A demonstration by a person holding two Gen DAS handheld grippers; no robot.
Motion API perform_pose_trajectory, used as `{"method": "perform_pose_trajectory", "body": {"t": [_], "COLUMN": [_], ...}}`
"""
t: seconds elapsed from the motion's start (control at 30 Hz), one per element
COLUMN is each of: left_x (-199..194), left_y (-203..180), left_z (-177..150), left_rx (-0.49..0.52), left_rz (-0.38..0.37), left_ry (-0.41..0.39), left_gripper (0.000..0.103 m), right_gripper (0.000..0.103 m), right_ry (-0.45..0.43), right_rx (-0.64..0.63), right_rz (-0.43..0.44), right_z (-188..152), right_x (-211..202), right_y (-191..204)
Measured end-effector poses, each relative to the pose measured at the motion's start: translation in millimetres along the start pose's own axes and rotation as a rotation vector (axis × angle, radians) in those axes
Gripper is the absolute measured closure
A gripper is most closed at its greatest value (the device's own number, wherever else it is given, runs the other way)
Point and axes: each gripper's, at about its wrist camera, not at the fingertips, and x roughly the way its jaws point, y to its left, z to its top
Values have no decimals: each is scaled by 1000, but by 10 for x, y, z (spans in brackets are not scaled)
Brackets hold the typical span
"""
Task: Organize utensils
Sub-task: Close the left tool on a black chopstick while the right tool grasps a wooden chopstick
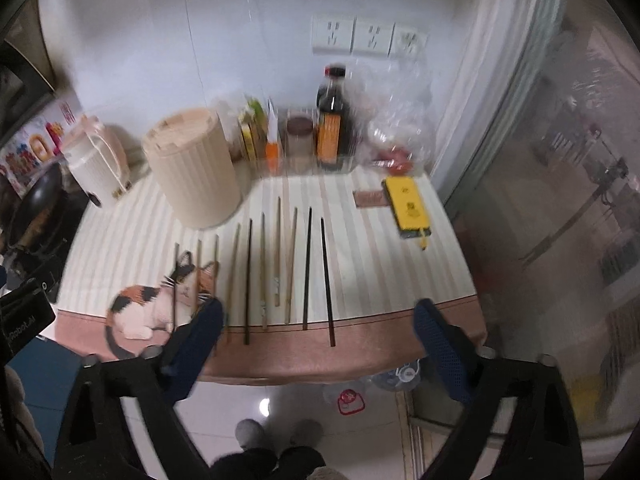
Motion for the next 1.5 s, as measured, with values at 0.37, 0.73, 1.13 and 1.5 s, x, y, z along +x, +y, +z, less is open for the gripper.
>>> {"method": "perform_pose_trajectory", "body": {"t": [0.37, 0.73, 1.13, 1.5], "left_x": [1615, 2560, 2629, 2650], "left_y": [-214, -311, -270, -44], "left_z": [-192, -365, -213, -19], "left_rx": [-28, 36, 77, 63], "left_rz": [-193, -177, -154, -212], "left_ry": [389, 589, 530, 561], "left_gripper": [36, 76, 99, 99], "right_gripper": [52, 75, 79, 96], "right_ry": [255, 440, 490, 552], "right_rx": [68, 110, 59, 36], "right_rz": [105, 125, 92, 81], "right_z": [118, 173, 494, 390], "right_x": [1519, 2610, 3293, 3378], "right_y": [23, 309, 582, 702]}}
